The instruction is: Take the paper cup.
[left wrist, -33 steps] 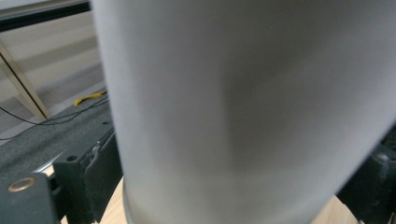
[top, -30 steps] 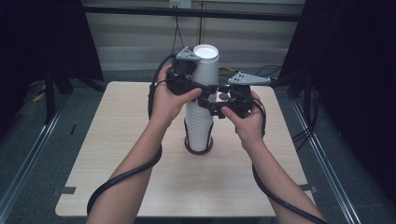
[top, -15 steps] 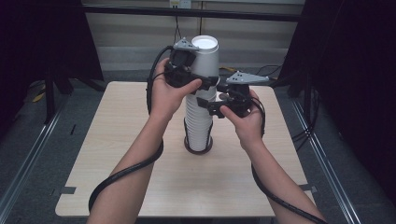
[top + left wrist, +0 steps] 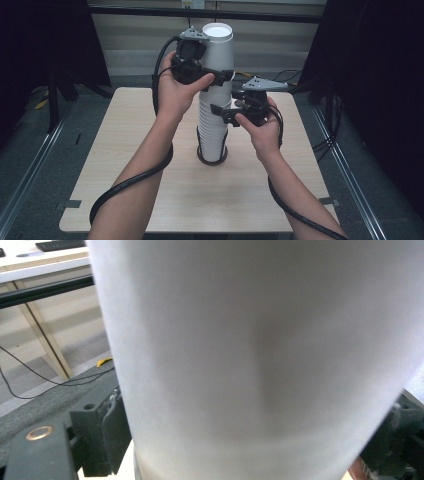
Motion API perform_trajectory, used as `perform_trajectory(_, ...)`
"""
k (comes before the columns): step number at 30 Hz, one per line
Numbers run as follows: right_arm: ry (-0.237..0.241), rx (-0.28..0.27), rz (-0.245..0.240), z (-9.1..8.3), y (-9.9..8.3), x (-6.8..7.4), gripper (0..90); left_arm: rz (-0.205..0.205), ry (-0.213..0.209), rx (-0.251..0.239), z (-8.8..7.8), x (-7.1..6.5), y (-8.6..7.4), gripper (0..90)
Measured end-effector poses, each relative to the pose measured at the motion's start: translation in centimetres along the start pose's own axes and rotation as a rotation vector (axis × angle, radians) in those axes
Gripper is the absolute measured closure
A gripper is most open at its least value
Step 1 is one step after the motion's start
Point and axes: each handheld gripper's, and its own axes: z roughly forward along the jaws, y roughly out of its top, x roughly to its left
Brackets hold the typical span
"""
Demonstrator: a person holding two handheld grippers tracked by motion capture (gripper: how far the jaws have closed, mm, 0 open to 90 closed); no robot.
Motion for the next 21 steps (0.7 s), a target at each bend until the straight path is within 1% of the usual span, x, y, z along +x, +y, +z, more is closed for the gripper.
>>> perform_trajectory(2,0.001,-0.001,0.000,0.0,0.0,0.0,12.1,-0.004,-0.006,0.004,0.0,0.0,0.1,12.6)
perform_trajectory(5,0.000,-0.002,0.000,0.0,0.0,0.0,12.1,-0.001,-0.001,0.005,0.0,0.0,0.2,12.7)
perform_trajectory(6,0.000,-0.002,-0.001,0.0,0.0,0.0,12.1,-0.006,0.007,0.002,0.0,0.0,0.2,12.7)
perform_trajectory(8,0.000,-0.002,-0.001,0.0,0.0,0.0,12.1,-0.006,0.003,0.000,-0.1,0.0,0.3,12.7)
perform_trajectory(10,-0.001,-0.002,-0.001,0.0,0.0,0.0,12.1,-0.004,0.012,-0.008,-0.2,0.1,0.5,12.7)
perform_trajectory(13,-0.001,-0.005,-0.005,0.0,-0.1,0.0,12.1,-0.016,0.014,-0.016,-0.4,0.2,0.9,12.6)
perform_trajectory(15,-0.002,-0.004,-0.007,0.0,-0.1,0.0,12.1,-0.012,0.016,-0.019,-0.6,0.2,1.3,12.7)
perform_trajectory(21,-0.003,0.000,-0.013,0.0,0.0,0.0,12.0,-0.018,0.013,-0.019,-1.1,0.3,1.5,12.8)
